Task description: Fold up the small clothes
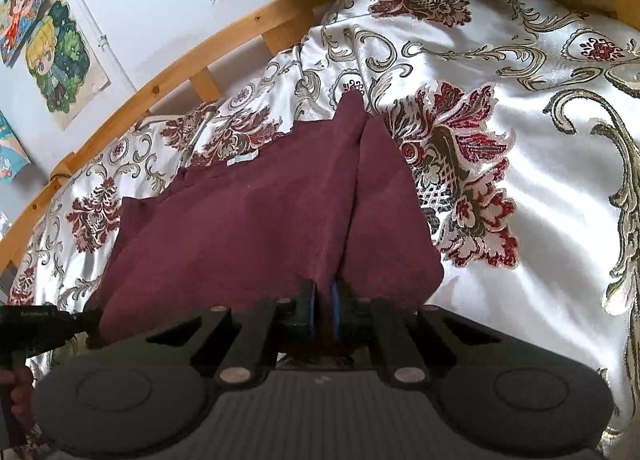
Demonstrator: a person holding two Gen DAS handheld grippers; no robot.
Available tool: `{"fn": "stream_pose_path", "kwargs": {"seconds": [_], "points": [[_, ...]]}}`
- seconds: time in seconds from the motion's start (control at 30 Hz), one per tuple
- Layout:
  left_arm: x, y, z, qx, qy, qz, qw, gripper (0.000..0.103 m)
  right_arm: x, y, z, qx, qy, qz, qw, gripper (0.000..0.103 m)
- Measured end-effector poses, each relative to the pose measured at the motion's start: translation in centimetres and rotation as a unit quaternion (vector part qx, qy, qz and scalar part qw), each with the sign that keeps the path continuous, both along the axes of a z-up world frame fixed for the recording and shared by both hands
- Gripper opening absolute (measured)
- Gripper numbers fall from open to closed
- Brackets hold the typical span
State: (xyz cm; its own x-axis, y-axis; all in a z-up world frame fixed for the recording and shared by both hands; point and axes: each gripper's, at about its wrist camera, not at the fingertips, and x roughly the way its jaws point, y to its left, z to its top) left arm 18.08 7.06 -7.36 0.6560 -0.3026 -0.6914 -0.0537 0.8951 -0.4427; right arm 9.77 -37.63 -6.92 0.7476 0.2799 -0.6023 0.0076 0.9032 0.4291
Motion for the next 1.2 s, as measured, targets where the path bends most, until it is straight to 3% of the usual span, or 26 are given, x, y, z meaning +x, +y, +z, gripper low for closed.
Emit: {"fn": "stream_pose_path", "kwargs": {"seconds": [1.0,1.1,1.2], "points": [[0.3,0.2,-0.3,-0.001,0.005,-0.005,1.0,0.012,-0.2,-0.2,-0.3,0.008,-0.005,-0.011,1.0,0.011],[0.5,-0.2,0.2,0.013,0.007,-0.009,0.9998,0.014,-0.3,0.1,-0.2,0.001,-0.008,-0.01,1.0,0.014],[0.7,-1.4,1.2,0.064,-0.003,-0.03,0.9975,0.027,-0.3,0.5,0.0,-0.012,-0.01,-0.01,1.0,0.016]]}}
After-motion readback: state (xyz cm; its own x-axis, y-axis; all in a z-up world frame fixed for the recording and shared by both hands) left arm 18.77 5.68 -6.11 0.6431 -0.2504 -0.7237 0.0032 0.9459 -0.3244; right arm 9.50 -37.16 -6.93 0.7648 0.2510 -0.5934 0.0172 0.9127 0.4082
